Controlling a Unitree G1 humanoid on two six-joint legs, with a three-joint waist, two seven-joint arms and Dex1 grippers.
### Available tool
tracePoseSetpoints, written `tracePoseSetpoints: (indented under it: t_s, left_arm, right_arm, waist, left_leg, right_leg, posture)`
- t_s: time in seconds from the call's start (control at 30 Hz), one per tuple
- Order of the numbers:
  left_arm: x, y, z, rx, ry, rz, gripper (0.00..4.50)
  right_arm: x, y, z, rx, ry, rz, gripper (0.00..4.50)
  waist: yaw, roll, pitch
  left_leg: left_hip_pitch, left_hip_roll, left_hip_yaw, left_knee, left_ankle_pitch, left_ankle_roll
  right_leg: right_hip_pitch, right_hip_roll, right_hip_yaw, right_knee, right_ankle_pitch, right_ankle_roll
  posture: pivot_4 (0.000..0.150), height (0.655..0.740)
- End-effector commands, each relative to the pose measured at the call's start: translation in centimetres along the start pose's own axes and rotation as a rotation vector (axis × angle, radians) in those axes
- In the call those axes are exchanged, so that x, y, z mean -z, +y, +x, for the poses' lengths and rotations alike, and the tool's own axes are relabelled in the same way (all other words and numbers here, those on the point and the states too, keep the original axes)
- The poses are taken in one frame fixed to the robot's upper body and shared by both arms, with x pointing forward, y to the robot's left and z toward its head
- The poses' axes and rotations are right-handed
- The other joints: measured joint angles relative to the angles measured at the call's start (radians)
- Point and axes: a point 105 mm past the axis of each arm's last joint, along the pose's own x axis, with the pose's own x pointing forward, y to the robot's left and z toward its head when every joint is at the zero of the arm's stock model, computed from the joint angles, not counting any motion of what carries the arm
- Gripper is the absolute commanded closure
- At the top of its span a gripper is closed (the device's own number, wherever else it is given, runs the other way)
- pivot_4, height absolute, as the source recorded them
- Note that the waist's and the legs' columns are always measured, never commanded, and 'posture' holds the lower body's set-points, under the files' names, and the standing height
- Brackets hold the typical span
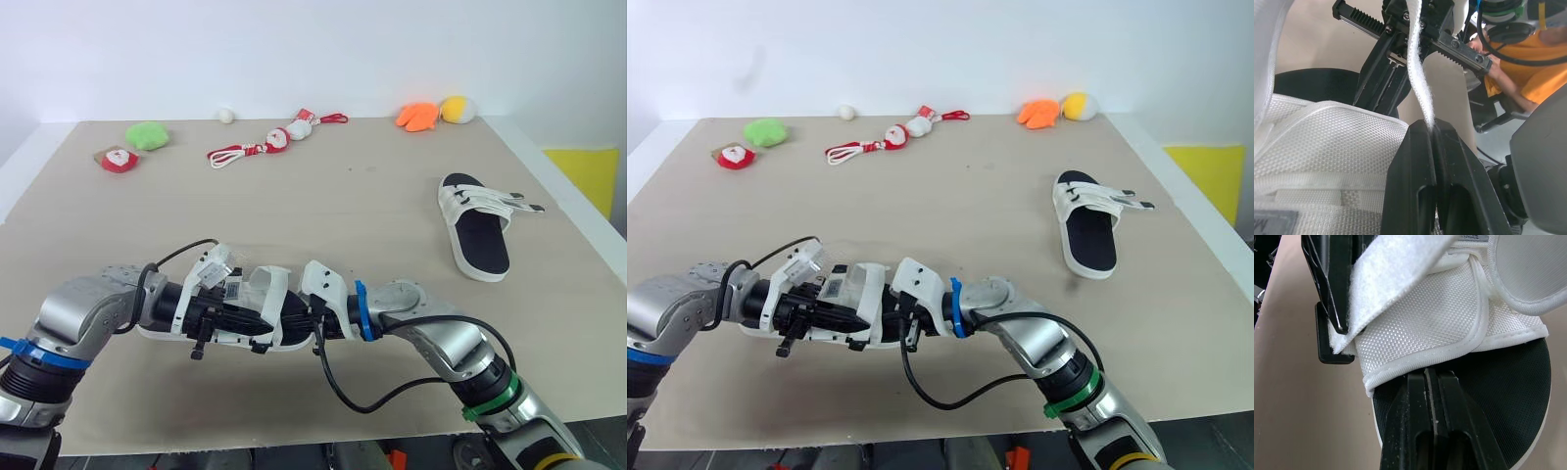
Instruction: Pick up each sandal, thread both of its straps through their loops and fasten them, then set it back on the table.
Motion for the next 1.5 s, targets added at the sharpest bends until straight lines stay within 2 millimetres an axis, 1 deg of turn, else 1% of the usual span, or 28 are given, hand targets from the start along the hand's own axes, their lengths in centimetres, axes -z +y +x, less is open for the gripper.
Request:
tracePoseSetpoints:
  t_s: [0.03,0.2,0.27,0.3,0.33,0.37,0.53,0.7,0.8,0.83,0.87,0.9,0.93,1.03,1.2,1.3,1.37,1.43,1.5]
  left_arm:
    - [1.2,-0.2,0.3,0.001,0.058,0.014,4.44]
    - [1.2,0.0,0.2,-0.013,0.062,0.024,4.44]
    - [0.9,0.0,0.2,-0.016,0.051,0.031,3.89]
    - [0.7,0.1,0.2,-0.021,0.043,0.036,3.84]
    - [0.5,0.2,0.1,-0.028,0.035,0.046,3.68]
    - [0.1,0.3,0.1,-0.032,0.018,0.053,3.08]
    - [-1.4,-0.1,0.0,-0.001,-0.040,0.036,3.08]
    - [-4.3,0.3,-0.4,-0.005,-0.176,-0.011,3.08]
    - [-5.0,0.5,-0.4,-0.004,-0.208,-0.037,3.08]
    - [-4.9,0.5,-0.3,-0.011,-0.202,-0.037,3.63]
    - [-4.8,0.5,-0.2,-0.010,-0.198,-0.039,3.85]
    - [-4.8,0.4,-0.2,-0.006,-0.198,-0.043,4.23]
    - [-4.8,0.4,-0.1,-0.003,-0.198,-0.046,4.49]
    - [-4.2,0.4,0.0,-0.007,-0.165,-0.044,4.49]
    - [-2.5,0.1,0.1,-0.007,-0.076,-0.018,4.49]
    - [-1.1,0.3,0.2,-0.029,0.003,0.021,4.49]
    - [-0.2,0.0,0.4,-0.020,0.041,0.031,4.49]
    - [0.2,-0.1,0.4,-0.013,0.058,0.038,4.49]
    - [0.3,-0.2,0.4,-0.013,0.063,0.044,4.49]
  right_arm:
    - [1.0,-0.8,-0.1,0.041,0.046,0.019,4.50]
    - [1.0,-0.8,-0.1,0.040,0.047,0.019,4.50]
    - [1.0,-0.9,-0.1,0.040,0.047,0.018,4.50]
    - [1.0,-0.9,-0.1,0.040,0.047,0.018,4.50]
    - [1.0,-0.9,-0.1,0.040,0.047,0.017,4.50]
    - [1.0,-0.9,-0.1,0.040,0.047,0.017,4.50]
    - [1.0,-1.0,-0.1,0.042,0.048,0.016,4.50]
    - [0.9,-1.1,-0.1,0.043,0.046,0.014,4.50]
    - [0.9,-1.1,-0.1,0.044,0.045,0.013,4.50]
    - [0.9,-1.1,-0.1,0.044,0.045,0.012,4.50]
    - [0.9,-1.1,-0.1,0.044,0.045,0.012,4.50]
    - [0.9,-1.1,-0.1,0.044,0.045,0.012,4.50]
    - [0.9,-1.1,-0.1,0.044,0.045,0.012,4.50]
    - [1.0,-1.0,-0.1,0.044,0.045,0.014,4.50]
    - [1.0,-1.0,-0.1,0.043,0.045,0.013,4.50]
    - [1.0,-1.0,0.0,0.042,0.045,0.012,4.50]
    - [1.0,-1.0,0.0,0.040,0.045,0.011,4.50]
    - [1.0,-1.0,0.0,0.039,0.044,0.010,4.50]
    - [1.0,-0.9,0.0,0.037,0.044,0.010,4.50]
  waist:
    - [0.000,0.000,0.000]
    - [0.000,0.000,0.000]
    - [0.000,0.000,0.000]
    - [0.000,0.000,0.000]
    - [0.000,0.000,0.000]
    - [0.000,0.000,0.000]
    - [0.001,0.000,0.000]
    - [0.002,0.000,0.000]
    - [0.002,0.000,0.000]
    - [0.002,0.000,0.000]
    - [0.002,0.000,0.000]
    - [0.002,0.000,0.000]
    - [0.002,0.000,0.000]
    - [0.004,0.000,0.000]
    - [0.004,0.000,0.000]
    - [0.005,0.000,0.000]
    - [0.005,0.000,0.000]
    - [0.005,0.000,0.000]
    - [0.005,0.000,0.000]
  left_leg:
    - [0.000,0.000,0.000,0.000,0.000,0.000]
    - [0.000,0.000,0.000,0.000,0.000,0.000]
    - [0.000,0.000,0.000,0.000,0.000,0.000]
    - [0.000,0.000,0.000,0.000,0.000,0.000]
    - [0.000,0.000,0.000,0.000,0.000,0.000]
    - [0.000,0.000,0.000,0.000,0.000,0.000]
    - [0.000,0.000,0.000,0.001,0.002,0.002]
    - [0.000,0.000,0.000,0.001,0.002,0.004]
    - [0.000,0.000,0.000,0.001,0.003,0.004]
    - [0.000,0.000,0.000,0.001,0.003,0.004]
    - [0.000,0.000,0.000,0.001,0.003,0.004]
    - [-0.001,0.000,0.000,0.001,0.003,0.004]
    - [-0.001,0.000,0.000,0.001,0.003,0.004]
    - [-0.001,0.000,0.000,0.001,0.003,0.004]
    - [-0.001,0.000,0.000,0.000,0.003,0.004]
    - [-0.001,0.000,0.000,0.000,0.003,0.004]
    - [-0.001,0.000,0.000,0.000,0.003,0.004]
    - [-0.001,0.000,0.000,0.000,0.003,0.004]
    - [-0.001,0.000,0.000,-0.001,0.003,0.004]
  right_leg:
    - [0.000,0.000,0.000,0.000,0.000,0.000]
    - [0.000,0.000,0.000,0.000,0.000,0.000]
    - [0.000,0.000,0.000,0.000,0.000,0.000]
    - [0.000,0.000,0.000,0.000,0.000,0.000]
    - [0.000,0.000,0.000,0.000,0.000,0.000]
    - [0.000,0.000,0.000,0.000,0.000,0.000]
    - [0.000,0.000,0.000,0.000,-0.001,-0.001]
    - [0.000,0.000,0.000,0.000,0.000,-0.001]
    - [0.000,0.000,0.000,0.000,0.001,0.001]
    - [0.000,0.000,0.000,0.000,0.001,0.001]
    - [0.000,0.000,0.000,0.000,0.002,0.002]
    - [0.000,0.000,0.000,0.000,0.003,0.005]
    - [0.000,0.000,0.000,0.000,0.003,0.004]
    - [0.000,0.000,0.000,0.000,0.003,0.004]
    - [0.000,0.000,0.000,0.000,0.003,0.004]
    - [0.000,0.000,0.000,0.000,0.003,0.004]
    - [-0.001,0.000,0.000,0.000,0.002,0.003]
    - [-0.001,0.000,0.000,0.000,0.001,0.000]
    - [-0.001,0.000,0.000,0.000,0.001,0.000]
  posture:
    - [0.150,0.7400]
    - [0.150,0.7400]
    - [0.150,0.7400]
    - [0.150,0.7400]
    - [0.150,0.7400]
    - [0.150,0.7400]
    - [0.150,0.7400]
    - [0.150,0.7400]
    - [0.150,0.7400]
    - [0.150,0.7400]
    - [0.150,0.7400]
    - [0.150,0.7400]
    - [0.150,0.7400]
    - [0.150,0.7400]
    - [0.150,0.7400]
    - [0.150,0.7400]
    - [0.150,0.7400]
    - [0.150,0.7400]
    - [0.150,0.7400]
